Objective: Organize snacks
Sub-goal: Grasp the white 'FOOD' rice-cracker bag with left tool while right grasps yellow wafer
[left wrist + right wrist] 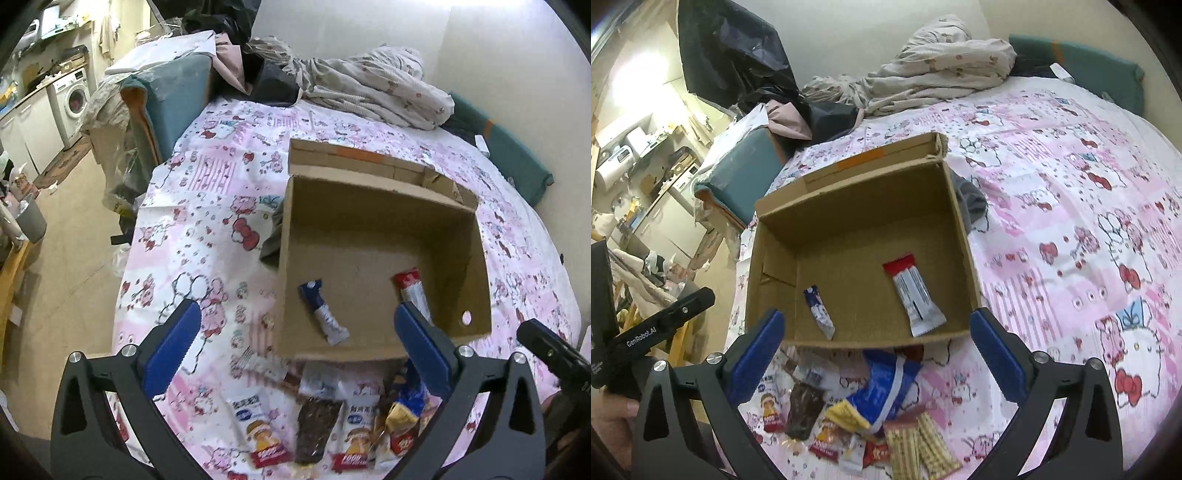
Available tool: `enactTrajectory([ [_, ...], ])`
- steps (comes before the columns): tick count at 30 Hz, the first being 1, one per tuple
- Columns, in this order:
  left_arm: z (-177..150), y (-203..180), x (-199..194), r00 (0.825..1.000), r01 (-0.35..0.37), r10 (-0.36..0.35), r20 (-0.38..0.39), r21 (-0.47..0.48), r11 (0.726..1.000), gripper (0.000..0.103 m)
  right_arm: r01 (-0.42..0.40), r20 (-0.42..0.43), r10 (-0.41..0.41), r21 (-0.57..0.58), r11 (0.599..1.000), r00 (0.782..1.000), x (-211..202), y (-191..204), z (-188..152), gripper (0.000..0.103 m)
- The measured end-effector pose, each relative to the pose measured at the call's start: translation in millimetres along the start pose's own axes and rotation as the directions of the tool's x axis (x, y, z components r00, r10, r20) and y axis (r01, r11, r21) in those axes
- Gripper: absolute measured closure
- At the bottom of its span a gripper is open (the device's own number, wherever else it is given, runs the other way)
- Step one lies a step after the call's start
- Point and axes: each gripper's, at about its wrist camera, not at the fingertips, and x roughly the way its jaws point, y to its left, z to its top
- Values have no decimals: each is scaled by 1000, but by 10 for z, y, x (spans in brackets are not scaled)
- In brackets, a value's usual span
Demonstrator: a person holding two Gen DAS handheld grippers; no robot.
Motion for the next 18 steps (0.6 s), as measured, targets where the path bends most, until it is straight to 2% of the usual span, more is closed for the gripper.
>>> enactTrajectory([
  [3, -95, 96, -64, 1000, 21, -21, -17, -17, 1000, 0, 20, 9, -20, -6, 1000, 1000, -95, 17, -73, 1],
  [7, -202, 189, -111, 999, 9, -10, -32, -26, 1000, 0, 24, -17, -24, -4, 1000, 1000, -166, 42, -222, 1],
  [13, -338, 286, -149, 998, -24, 22, -53, -35, 999, 0, 52, -114, -51, 0, 999, 992, -99, 58, -446, 1],
  [18, -436, 358, -73, 991, -36, 28, -127, -59, 998, 0, 69, -208, -64, 17, 997, 976, 29, 36, -613, 1],
])
